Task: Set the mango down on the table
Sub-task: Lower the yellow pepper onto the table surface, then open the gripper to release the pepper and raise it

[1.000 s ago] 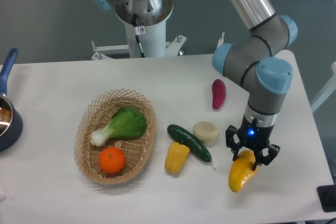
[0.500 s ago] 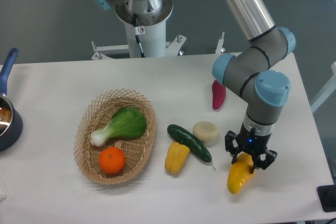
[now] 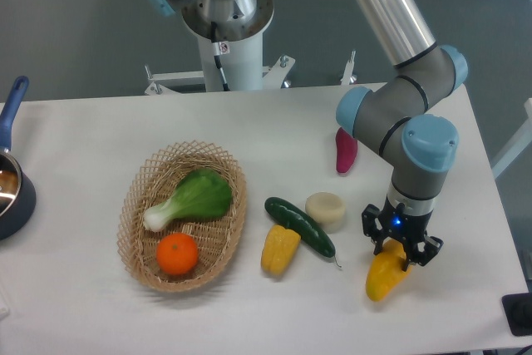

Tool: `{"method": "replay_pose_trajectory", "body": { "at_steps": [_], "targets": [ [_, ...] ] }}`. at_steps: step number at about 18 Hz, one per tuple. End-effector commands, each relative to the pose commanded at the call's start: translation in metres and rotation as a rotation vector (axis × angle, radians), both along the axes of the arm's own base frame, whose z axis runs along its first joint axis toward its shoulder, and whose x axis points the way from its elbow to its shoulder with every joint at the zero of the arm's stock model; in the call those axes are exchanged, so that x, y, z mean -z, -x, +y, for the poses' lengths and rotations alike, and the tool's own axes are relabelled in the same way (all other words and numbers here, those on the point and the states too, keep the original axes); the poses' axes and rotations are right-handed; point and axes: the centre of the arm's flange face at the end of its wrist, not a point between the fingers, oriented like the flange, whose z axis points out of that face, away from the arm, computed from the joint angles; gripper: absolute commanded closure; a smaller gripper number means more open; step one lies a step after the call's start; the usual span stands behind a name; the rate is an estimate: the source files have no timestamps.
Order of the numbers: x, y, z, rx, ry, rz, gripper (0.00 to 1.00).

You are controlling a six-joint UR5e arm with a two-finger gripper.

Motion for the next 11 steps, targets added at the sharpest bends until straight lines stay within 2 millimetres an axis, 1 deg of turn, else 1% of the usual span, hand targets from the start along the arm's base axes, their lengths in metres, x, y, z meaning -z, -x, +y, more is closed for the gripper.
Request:
{"method": "replay_pose_trajectory", "body": {
  "at_steps": [2,4,6,7,9,10,11],
  "targets": [
    [0.0,0.0,0.0,0.0,0.0,0.0,0.5],
    [-0.0014,0.0008,0.0004,0.0,-0.001,0.003,0.44],
    [-0.0028,0.0015,0.0008,0.0,-0.003,0.005,0.42],
    [-0.0028,0.0015,0.0008,0.0,-0.003,0.005,0.37],
    [-0.0083,0.0052,0.0014,0.031,-0.004,0.025,0.05],
    [-0.0076,0.005,0.0011,0.061,0.003,0.032,0.0],
    [-0.0085,0.0054,0.0003,0.072,0.003,0.035,0.0]
  ]
}}
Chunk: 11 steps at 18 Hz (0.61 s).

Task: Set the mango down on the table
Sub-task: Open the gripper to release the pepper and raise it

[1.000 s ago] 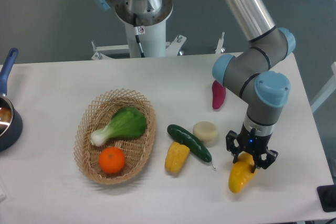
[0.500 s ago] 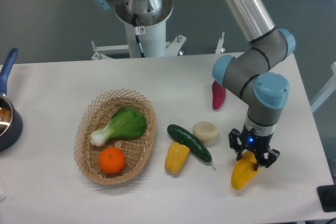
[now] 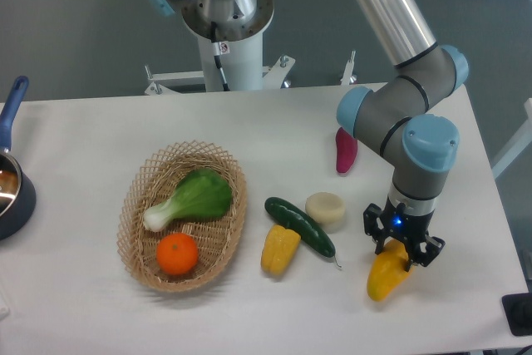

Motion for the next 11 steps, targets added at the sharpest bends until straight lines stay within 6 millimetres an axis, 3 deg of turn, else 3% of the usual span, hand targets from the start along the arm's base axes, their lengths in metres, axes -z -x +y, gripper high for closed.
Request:
{"method": "replay_pose_trajectory", "body": {
  "at_steps": [2,4,9,11],
  "targets": [
    [-0.003,0.002,0.0,0.001,-0.003,0.008,0.0],
    [-0.02,0.012,0.002,0.0,-0.019,0.039,0.0],
    [-0.078,0.049,-0.019,-0.045,-0.061,0.13,0.0],
    [-0.098,0.052,-0.03,-0.053,-0.065,0.157,0.0]
  ]
}}
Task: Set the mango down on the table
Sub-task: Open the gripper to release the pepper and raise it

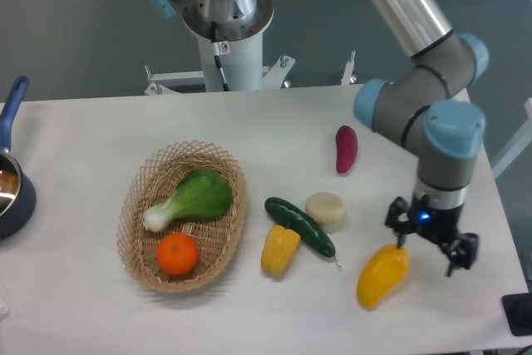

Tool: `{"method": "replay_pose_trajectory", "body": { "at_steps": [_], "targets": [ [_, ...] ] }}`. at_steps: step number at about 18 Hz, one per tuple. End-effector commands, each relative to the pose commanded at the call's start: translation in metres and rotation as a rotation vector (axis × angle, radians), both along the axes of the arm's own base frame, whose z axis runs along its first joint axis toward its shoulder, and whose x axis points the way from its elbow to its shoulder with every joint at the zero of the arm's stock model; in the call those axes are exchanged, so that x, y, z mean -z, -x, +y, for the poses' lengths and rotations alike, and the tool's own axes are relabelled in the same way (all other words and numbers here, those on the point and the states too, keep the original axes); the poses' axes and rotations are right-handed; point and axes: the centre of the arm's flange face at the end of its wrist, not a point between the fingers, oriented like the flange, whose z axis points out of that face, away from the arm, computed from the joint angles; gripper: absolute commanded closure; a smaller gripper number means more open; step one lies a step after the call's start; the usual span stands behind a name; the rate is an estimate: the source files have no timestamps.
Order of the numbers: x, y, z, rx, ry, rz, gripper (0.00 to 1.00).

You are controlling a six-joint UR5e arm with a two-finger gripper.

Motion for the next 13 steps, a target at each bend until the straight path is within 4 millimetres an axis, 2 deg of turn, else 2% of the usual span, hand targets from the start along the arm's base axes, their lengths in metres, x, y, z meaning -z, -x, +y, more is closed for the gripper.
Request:
{"method": "replay_pose_trajectory", "body": {
  "at_steps": [3,5,7,8,13],
  "targets": [
    [-0.021,0.003,-0.03,0.021,0.03,-0.006,0.0],
    [-0.033,0.008,-0.066,0.086,0.079,-0.014,0.0],
    [-0.03,0.008,-0.091,0.187,0.125,-0.004,0.0],
    [-0.029,0.009,-0.097,0.216,0.137,0.002,0.0],
    [-0.025,0.007,-0.098,0.237,0.137,-0.003,0.0]
  ]
}}
